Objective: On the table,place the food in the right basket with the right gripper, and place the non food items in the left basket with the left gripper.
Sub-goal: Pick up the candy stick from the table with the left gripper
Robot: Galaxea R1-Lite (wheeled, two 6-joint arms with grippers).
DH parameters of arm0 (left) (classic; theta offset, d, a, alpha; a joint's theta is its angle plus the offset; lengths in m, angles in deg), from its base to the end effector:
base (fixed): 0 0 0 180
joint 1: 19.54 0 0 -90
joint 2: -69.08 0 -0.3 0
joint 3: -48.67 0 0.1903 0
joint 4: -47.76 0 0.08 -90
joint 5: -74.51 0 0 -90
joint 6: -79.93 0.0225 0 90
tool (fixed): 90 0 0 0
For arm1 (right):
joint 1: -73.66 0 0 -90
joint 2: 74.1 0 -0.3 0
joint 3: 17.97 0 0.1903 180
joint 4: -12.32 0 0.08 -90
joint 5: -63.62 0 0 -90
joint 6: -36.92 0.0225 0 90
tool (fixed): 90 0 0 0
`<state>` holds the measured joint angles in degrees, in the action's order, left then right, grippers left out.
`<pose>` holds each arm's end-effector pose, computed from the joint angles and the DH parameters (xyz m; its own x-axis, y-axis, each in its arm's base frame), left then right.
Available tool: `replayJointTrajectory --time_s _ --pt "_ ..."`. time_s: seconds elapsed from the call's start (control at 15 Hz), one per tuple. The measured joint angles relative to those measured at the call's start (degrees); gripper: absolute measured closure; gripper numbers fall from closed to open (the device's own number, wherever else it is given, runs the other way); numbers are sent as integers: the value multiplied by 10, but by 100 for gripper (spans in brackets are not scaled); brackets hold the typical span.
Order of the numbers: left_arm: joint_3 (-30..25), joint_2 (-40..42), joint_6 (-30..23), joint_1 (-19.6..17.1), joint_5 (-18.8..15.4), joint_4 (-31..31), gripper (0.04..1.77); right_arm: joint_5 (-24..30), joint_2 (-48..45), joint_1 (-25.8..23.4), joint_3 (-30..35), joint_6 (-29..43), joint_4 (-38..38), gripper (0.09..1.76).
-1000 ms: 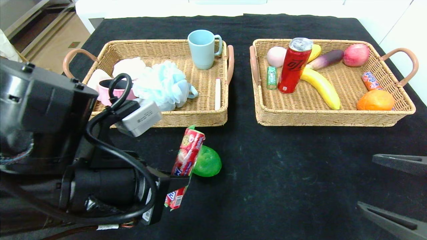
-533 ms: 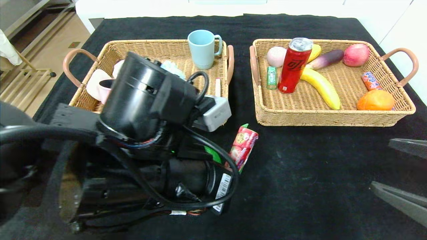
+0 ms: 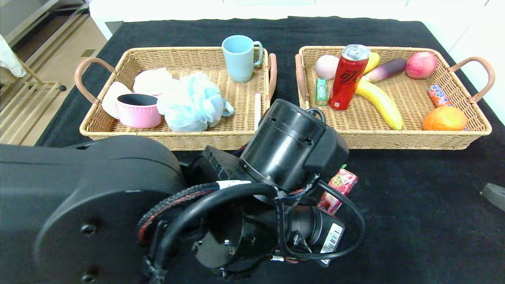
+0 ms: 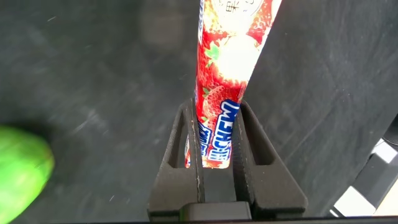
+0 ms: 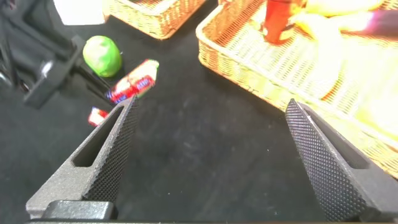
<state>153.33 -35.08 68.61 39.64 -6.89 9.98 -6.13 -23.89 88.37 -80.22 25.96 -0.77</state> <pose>0.1797 -0.2946 0.2306 0.5315 -0.5990 -0.5989 0.7119 0.6990 -0.0674 0.0901 0.0317 0.2684 0.8194 0.5730 -0.0172 -0.5659 0.8037 -0.1839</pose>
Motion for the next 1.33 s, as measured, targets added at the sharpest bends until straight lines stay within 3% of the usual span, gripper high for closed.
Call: replayJointTrajectory --time_s 0.73,1.0,1.33 --pt "147 -130 40 9 13 -7 146 0 -27 -23 -24 1 -28 14" --pt "163 -151 39 9 16 -10 146 1 -26 -24 -25 2 -28 14" --pt "163 -156 36 9 24 -9 85 2 -24 -24 -23 7 -28 14"
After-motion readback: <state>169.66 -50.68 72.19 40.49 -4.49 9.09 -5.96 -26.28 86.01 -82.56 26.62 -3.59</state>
